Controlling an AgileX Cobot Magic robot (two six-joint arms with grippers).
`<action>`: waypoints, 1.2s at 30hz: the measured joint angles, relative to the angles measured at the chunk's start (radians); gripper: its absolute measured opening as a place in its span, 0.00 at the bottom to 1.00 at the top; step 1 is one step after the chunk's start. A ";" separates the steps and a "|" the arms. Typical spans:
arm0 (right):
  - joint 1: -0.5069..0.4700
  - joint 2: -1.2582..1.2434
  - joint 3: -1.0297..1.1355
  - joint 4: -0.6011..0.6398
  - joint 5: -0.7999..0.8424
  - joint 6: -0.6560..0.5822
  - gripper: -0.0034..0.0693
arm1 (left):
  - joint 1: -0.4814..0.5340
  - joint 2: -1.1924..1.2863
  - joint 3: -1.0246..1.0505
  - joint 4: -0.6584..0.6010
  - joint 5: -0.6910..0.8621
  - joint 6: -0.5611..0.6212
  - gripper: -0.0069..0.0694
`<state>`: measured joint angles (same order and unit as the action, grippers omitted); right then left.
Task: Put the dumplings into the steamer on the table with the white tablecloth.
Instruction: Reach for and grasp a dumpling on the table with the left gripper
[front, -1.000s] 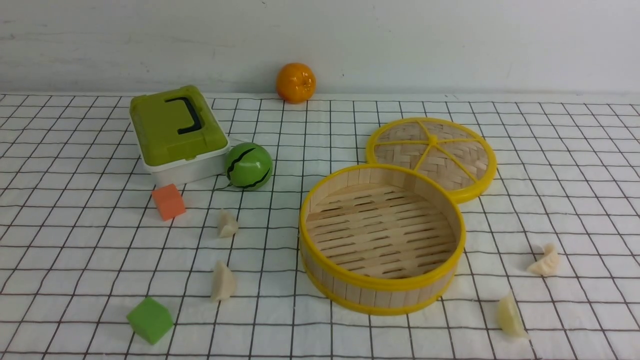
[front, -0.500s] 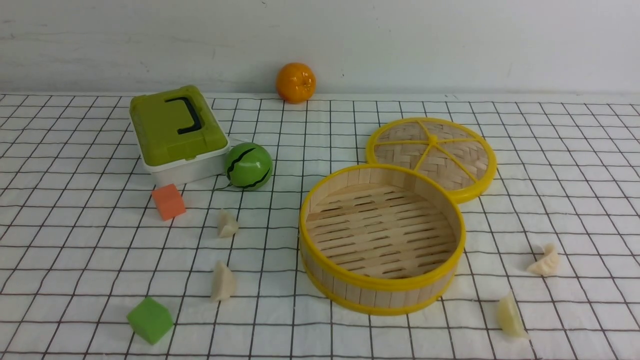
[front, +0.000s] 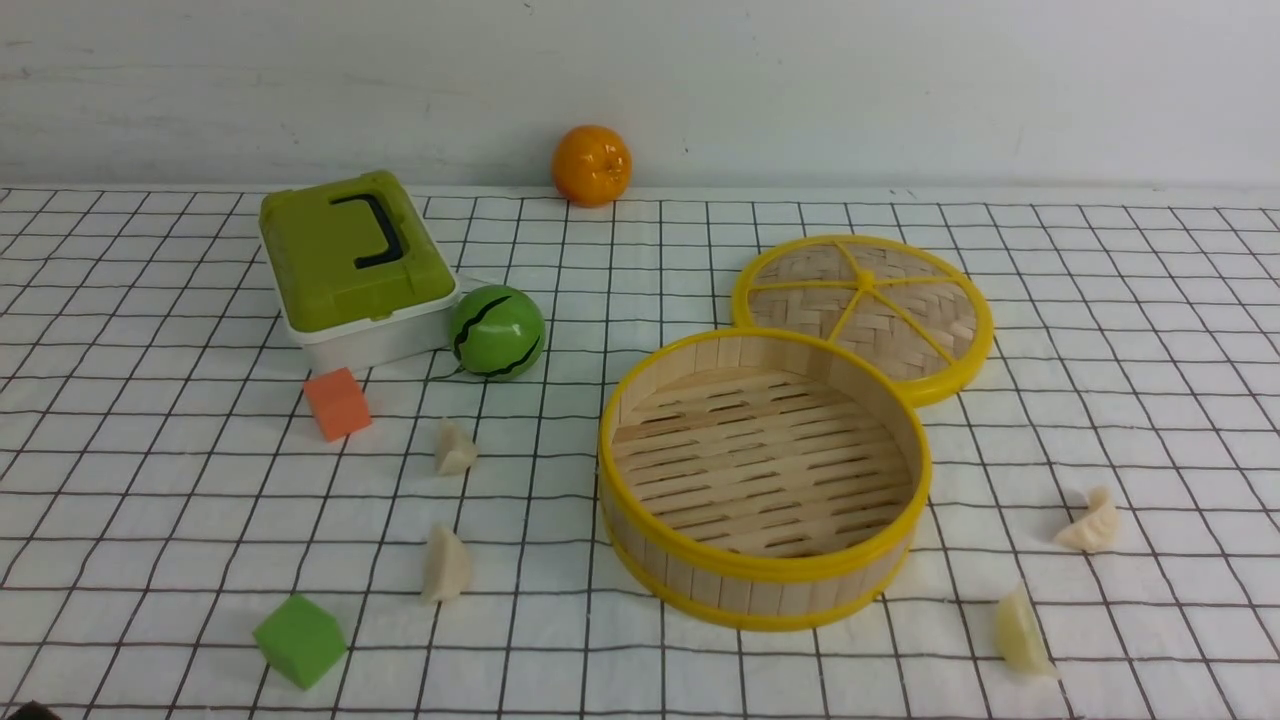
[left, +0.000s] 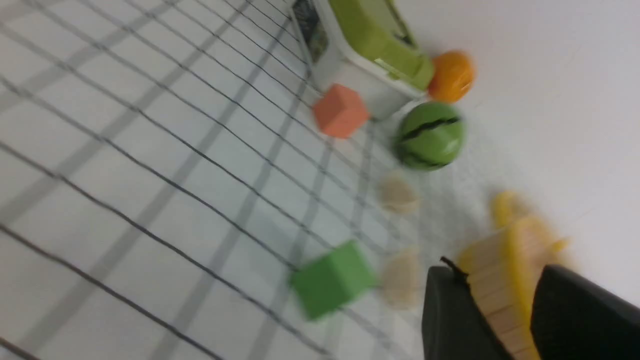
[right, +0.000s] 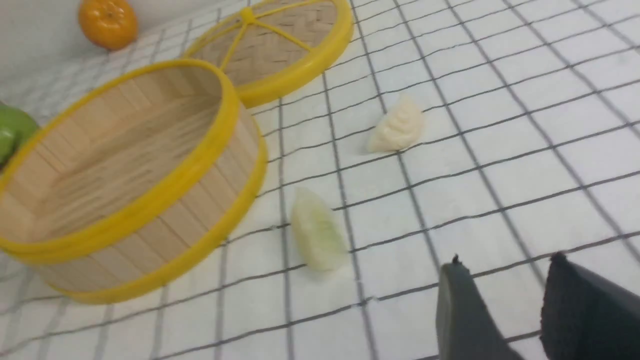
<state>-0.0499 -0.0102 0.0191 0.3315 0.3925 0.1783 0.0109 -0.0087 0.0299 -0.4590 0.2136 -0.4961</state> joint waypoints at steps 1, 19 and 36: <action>0.000 0.000 0.000 0.061 0.004 0.009 0.38 | 0.000 0.000 0.000 -0.107 -0.010 -0.072 0.40; 0.000 0.000 0.008 0.649 0.010 0.031 0.38 | 0.000 0.000 0.000 -0.562 -0.036 -0.288 0.40; 0.000 0.213 -0.300 0.663 0.017 -0.592 0.25 | 0.000 0.268 -0.499 -0.333 0.358 0.653 0.09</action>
<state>-0.0499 0.2025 -0.2812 0.9948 0.4097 -0.4140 0.0109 0.2593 -0.4693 -0.7919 0.5716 0.1572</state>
